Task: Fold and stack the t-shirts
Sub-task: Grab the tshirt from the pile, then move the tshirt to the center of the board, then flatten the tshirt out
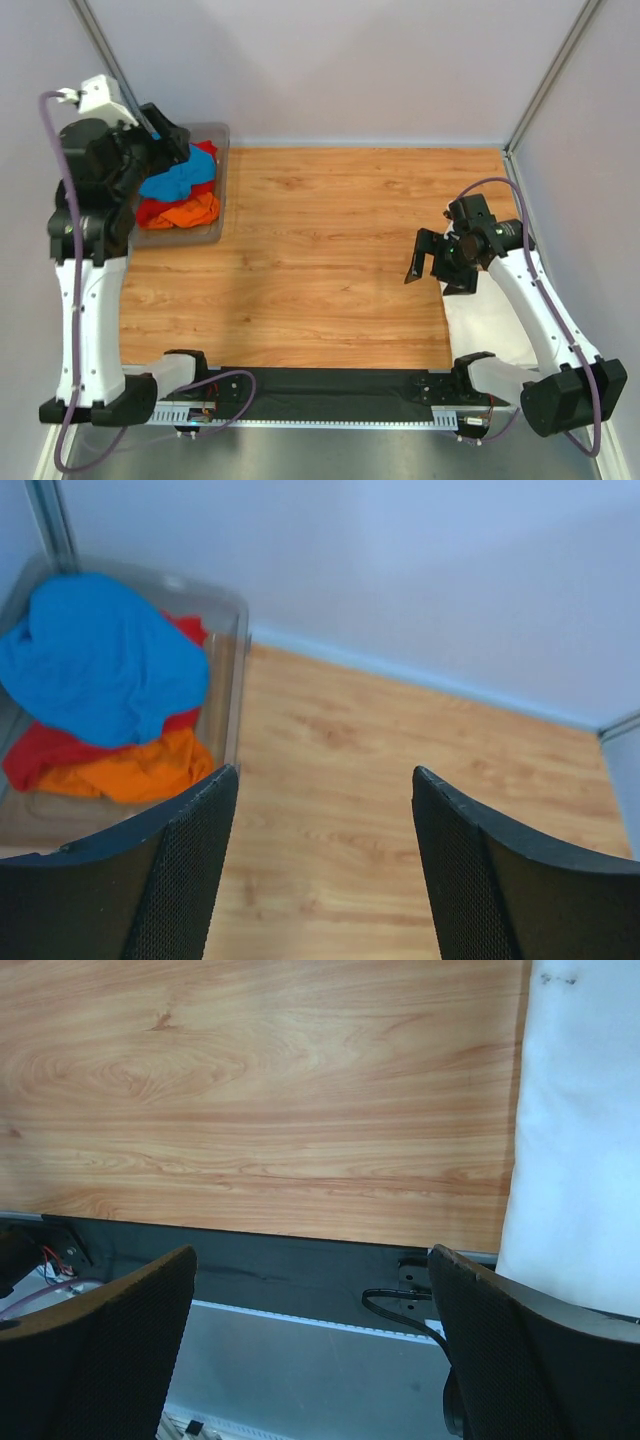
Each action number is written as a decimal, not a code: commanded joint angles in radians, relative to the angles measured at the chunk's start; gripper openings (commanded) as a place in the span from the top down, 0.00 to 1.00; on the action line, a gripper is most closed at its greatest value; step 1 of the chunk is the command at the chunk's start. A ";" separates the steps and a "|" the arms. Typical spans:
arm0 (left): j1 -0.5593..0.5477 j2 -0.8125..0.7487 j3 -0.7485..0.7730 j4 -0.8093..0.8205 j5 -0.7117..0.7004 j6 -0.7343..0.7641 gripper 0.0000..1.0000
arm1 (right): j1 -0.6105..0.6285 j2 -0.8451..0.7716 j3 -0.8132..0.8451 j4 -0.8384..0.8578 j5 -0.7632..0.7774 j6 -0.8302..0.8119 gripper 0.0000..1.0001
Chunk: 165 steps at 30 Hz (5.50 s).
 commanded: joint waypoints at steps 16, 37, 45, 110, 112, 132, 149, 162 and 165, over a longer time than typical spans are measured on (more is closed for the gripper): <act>0.194 0.657 -0.067 0.114 0.009 0.152 0.20 | 0.005 0.133 0.102 0.017 -0.003 0.013 0.00; 0.237 1.032 0.225 0.033 -0.037 0.137 1.00 | 0.002 0.328 0.181 0.022 -0.012 -0.016 0.00; 0.223 0.733 0.108 0.085 0.257 0.052 1.00 | 0.003 0.299 0.195 0.029 -0.038 -0.027 0.00; -0.424 -0.235 -1.363 0.313 0.440 -0.499 0.16 | 0.783 0.522 -0.067 0.503 0.122 0.038 0.56; -0.426 -0.247 -1.357 0.306 0.427 -0.496 0.17 | 0.781 0.522 -0.067 0.506 0.121 0.032 0.58; -0.426 -0.324 -0.787 -0.286 0.029 -0.207 1.00 | 0.680 0.177 0.131 0.232 0.284 -0.037 1.00; -0.426 -0.404 0.040 -0.408 -0.514 0.236 1.00 | 0.997 0.044 0.483 0.342 -0.359 -0.001 1.00; -0.426 -0.182 -0.039 0.170 -0.318 0.523 1.00 | 0.751 -0.073 0.298 0.330 -0.063 0.081 1.00; -0.426 -0.047 -0.073 0.269 -0.230 0.450 1.00 | 0.601 -0.125 0.218 0.278 -0.003 0.102 1.00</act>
